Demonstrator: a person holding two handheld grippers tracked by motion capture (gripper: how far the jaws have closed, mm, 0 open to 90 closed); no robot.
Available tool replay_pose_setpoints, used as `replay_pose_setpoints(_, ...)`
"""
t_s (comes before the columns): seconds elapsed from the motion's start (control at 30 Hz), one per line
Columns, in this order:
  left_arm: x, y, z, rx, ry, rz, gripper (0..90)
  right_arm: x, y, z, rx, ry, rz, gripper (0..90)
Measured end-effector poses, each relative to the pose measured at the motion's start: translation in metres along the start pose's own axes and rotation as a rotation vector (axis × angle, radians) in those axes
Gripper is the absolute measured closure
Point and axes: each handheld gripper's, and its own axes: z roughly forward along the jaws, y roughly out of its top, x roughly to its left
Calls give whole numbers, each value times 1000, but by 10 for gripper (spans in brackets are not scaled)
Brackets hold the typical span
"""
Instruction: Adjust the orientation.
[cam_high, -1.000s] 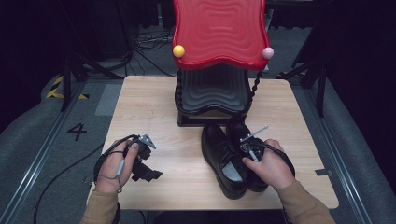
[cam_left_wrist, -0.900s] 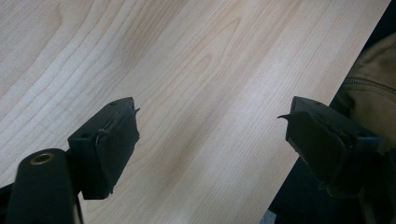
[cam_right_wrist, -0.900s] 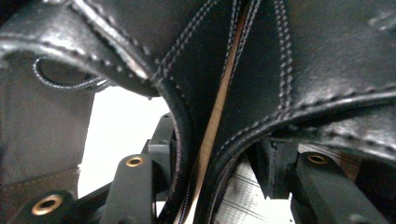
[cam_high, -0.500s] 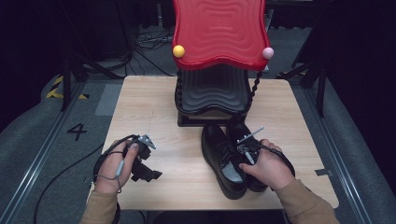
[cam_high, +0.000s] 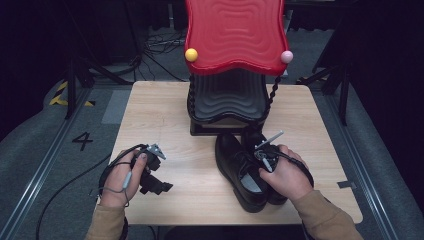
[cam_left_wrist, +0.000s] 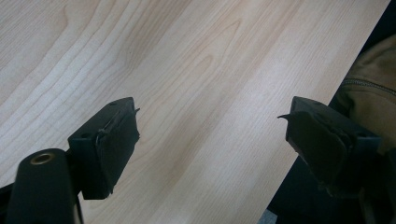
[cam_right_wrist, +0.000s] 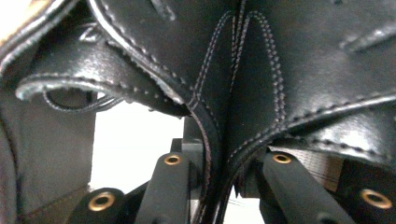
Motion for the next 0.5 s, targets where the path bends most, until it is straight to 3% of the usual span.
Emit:
replay_pose_setpoints(0.1, 1, -1, -2, -4, 8, -4, 175, -4, 1, -2, 2, 8, 40, 809)
replay_pose_setpoints(0.37, 1, -3, -4, -13, 4, -5, 175, -6, 0, -18, 17, 14, 36, 822)
replay_pose_setpoints(0.5, 2, -4, -5, -17, 4, -16, 175, -4, -1, -30, 50, 20, 23, 822)
